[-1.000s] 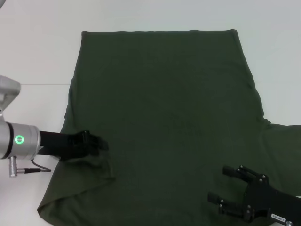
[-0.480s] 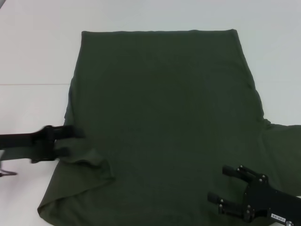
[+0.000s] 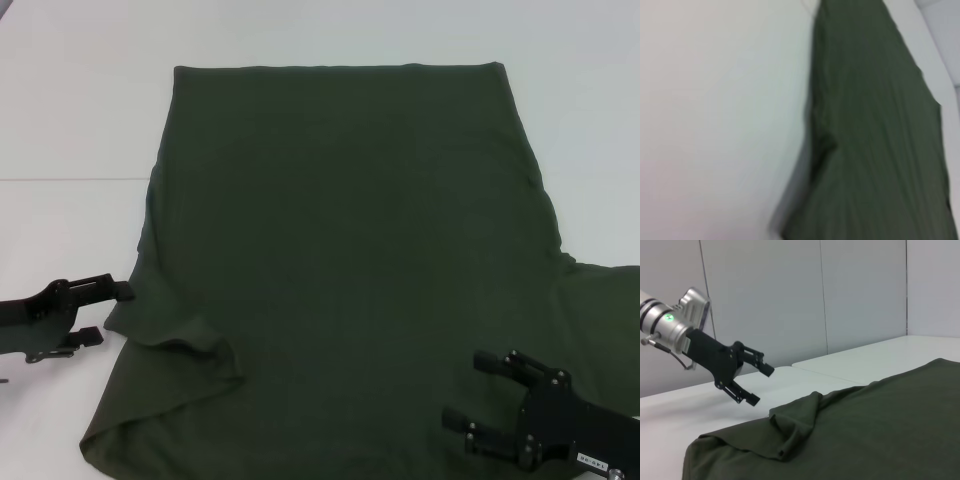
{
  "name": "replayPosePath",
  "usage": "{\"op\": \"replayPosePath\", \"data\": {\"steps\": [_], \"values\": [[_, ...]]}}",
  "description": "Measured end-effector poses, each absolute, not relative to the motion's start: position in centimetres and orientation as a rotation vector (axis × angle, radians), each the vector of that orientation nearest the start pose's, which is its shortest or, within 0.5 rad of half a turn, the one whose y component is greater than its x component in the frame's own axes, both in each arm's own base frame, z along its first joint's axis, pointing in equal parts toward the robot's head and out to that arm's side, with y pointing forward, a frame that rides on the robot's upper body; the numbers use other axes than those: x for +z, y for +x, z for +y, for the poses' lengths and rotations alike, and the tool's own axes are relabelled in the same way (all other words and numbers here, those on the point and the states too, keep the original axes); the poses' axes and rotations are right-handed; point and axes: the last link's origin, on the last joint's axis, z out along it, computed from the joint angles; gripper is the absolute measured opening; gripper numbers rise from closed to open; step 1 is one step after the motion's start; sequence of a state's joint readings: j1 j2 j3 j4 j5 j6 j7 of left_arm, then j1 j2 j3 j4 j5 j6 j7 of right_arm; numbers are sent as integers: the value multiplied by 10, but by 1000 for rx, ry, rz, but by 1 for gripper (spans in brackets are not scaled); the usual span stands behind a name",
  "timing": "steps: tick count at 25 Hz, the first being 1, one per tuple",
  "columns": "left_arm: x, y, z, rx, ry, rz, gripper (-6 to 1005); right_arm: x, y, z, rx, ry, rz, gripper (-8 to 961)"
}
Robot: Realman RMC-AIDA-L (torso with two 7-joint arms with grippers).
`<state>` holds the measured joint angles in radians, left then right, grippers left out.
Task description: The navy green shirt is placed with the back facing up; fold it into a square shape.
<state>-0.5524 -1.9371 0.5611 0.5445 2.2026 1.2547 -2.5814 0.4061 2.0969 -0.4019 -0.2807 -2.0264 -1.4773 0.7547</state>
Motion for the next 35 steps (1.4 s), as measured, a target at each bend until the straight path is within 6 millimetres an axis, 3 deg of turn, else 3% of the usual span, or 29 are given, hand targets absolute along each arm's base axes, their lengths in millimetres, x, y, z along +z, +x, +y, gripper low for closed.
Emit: {"op": "replayPosePath", "data": {"steps": [15,35], "values": [[38,-350,369,873,2109,2772,885,-47,319,265,763,-2487,480,885],[32,-343,376,878,2125,2758,885,-48,318,266,766,-2488,480,884]]}}
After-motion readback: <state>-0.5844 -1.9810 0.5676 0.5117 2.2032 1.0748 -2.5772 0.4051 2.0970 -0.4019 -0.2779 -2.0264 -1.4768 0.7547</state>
